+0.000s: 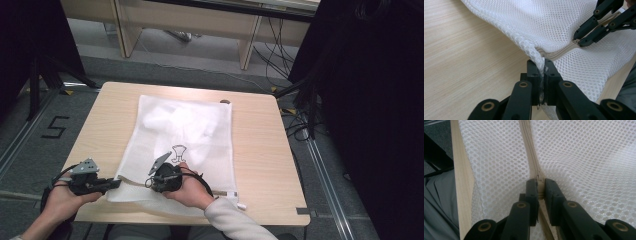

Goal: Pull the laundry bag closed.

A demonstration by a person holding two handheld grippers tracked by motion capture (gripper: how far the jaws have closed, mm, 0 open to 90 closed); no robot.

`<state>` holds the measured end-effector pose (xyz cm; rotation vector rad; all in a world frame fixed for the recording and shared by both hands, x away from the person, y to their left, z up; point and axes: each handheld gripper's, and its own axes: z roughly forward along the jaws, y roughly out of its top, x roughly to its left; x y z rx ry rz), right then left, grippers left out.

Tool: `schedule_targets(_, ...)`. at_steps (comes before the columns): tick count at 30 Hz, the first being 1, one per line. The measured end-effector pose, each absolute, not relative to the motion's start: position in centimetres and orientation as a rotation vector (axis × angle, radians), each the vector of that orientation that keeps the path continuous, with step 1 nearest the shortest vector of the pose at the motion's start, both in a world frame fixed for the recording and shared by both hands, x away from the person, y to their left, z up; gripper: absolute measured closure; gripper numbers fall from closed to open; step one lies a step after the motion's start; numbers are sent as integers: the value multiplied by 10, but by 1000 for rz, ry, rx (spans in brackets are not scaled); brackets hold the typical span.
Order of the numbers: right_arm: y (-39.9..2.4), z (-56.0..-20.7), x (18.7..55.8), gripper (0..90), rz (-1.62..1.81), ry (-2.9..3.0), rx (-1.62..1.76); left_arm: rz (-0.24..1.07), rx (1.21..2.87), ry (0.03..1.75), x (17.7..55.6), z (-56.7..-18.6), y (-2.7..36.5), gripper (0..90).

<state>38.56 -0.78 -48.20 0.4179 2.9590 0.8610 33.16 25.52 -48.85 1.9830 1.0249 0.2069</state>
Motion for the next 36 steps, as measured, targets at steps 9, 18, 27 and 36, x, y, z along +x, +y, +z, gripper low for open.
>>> schedule_targets(9,-11,-483,386,823,866,2962,427,207,1985,1025,332,-489,256,848)
schedule_targets(18,-17,-483,387,824,854,2961,450,222,1992,1033,331,-488,256,847)
schedule_targets(27,-20,-483,387,824,853,2961,449,218,1987,1029,332,-489,256,848)
schedule_targets(36,-23,-483,387,824,851,2961,461,215,1985,1028,332,-489,256,848)
